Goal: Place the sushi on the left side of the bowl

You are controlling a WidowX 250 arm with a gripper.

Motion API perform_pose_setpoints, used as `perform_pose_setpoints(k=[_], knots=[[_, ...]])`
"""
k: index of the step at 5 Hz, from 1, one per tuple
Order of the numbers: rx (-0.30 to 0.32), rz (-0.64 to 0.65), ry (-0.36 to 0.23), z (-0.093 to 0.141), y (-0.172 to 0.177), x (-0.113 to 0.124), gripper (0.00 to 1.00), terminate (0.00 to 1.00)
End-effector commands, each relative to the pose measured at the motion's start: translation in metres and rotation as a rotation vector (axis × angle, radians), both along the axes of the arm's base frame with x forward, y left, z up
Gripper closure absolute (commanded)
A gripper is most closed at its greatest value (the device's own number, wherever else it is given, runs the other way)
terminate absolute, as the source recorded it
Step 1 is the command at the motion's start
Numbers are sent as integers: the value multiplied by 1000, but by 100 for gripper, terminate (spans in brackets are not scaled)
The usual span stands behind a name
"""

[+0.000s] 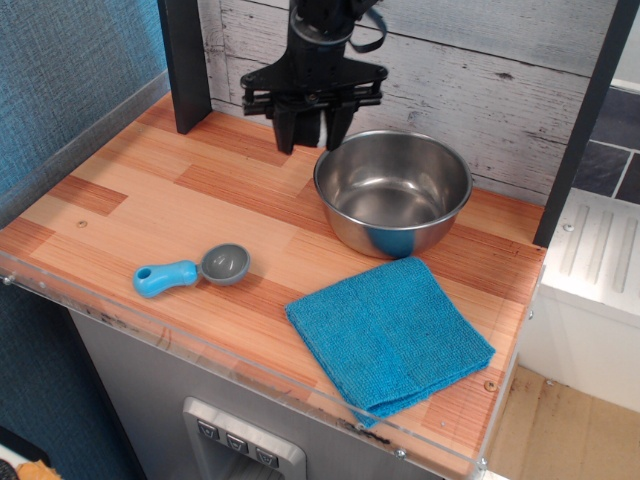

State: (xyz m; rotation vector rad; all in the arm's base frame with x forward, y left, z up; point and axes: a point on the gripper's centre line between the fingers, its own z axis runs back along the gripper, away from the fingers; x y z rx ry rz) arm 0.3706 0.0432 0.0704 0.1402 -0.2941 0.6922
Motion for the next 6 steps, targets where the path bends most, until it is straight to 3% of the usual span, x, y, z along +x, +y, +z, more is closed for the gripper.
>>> perform_pose_setpoints(k=[1,5,6], knots=[[6,55,-23,0,21,9,100,0],[9,68,27,-35,25,17,100,0],[-2,91,7,-37,28,16,100,0]])
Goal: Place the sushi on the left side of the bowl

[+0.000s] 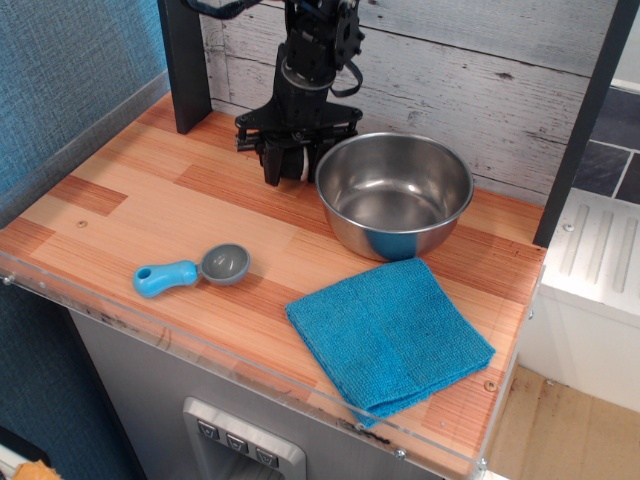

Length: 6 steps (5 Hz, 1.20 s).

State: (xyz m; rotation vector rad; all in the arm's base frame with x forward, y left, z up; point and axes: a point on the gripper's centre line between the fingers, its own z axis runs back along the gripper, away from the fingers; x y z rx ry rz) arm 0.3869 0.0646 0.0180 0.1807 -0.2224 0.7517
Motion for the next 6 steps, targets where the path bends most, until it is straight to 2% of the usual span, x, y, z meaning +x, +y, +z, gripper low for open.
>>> perform_pose_setpoints(k=[1,4,6], knots=[[-15,76,-41,15,10,-5,0,0],[-20,129,-71,26,11,-12,0,0],[-17,130,-132,55,11,-20,0,0]])
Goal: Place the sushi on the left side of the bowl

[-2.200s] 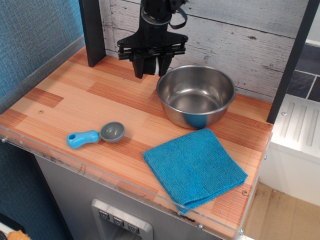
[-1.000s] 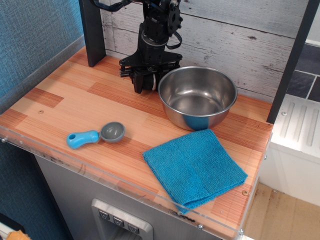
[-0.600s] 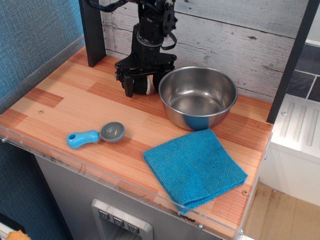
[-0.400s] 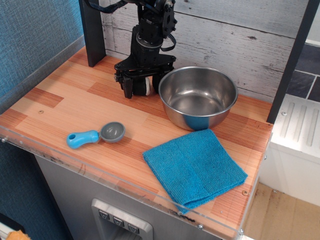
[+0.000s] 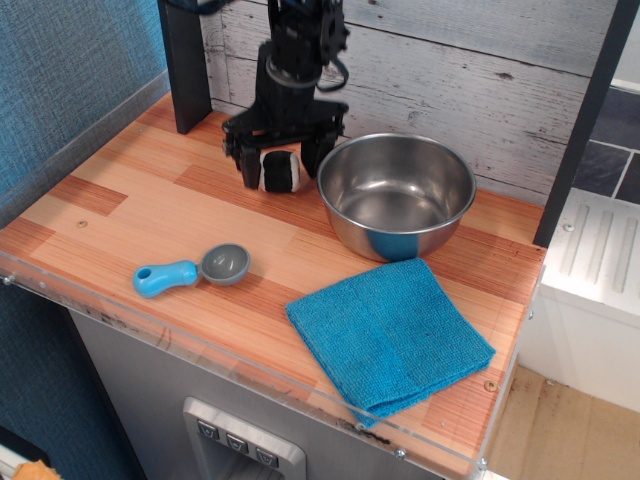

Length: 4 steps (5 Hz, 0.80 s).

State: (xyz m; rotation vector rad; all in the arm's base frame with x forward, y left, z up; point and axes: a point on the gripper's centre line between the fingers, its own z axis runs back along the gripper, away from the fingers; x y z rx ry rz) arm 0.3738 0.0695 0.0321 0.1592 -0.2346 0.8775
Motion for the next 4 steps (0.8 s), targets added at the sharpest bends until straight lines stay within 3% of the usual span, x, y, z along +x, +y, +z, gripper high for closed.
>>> perform_pose_setpoints(k=[1,4], knots=[[10,9,-133,58,8,-16,0,0],[-11,-45,-281,124,-6,-41,0,0]])
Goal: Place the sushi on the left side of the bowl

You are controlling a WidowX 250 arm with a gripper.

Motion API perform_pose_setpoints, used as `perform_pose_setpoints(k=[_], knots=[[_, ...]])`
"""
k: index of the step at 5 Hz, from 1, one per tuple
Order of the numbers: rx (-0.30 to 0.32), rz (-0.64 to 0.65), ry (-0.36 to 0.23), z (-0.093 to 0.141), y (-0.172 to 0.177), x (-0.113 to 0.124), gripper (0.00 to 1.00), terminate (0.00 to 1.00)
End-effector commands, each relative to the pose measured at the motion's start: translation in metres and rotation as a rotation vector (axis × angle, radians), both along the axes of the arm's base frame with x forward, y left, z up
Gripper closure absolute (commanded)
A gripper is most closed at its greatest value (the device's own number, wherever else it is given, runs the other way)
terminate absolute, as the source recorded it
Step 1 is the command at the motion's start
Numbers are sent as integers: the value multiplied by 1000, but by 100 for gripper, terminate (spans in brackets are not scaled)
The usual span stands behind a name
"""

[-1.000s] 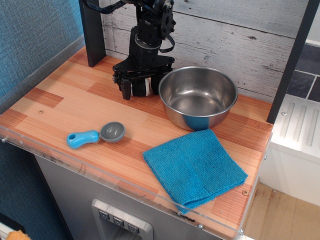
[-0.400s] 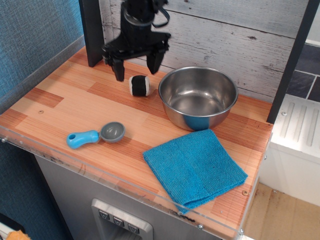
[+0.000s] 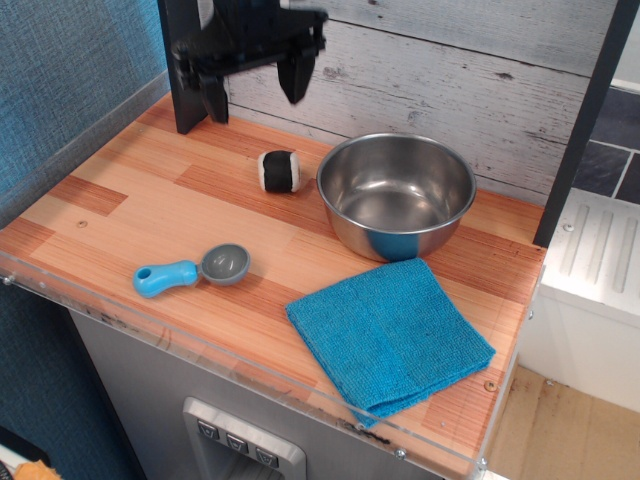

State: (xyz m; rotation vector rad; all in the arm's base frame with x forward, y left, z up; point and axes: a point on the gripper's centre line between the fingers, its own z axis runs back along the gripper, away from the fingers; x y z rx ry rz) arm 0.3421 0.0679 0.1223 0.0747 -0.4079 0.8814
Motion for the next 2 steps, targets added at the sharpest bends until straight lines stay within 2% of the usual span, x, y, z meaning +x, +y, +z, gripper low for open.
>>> perform_pose_setpoints(k=[1,2], knots=[[-7,-34,-95,34,-5,-10,0,0],[-7,-34,-95,34,-5,-10,0,100]])
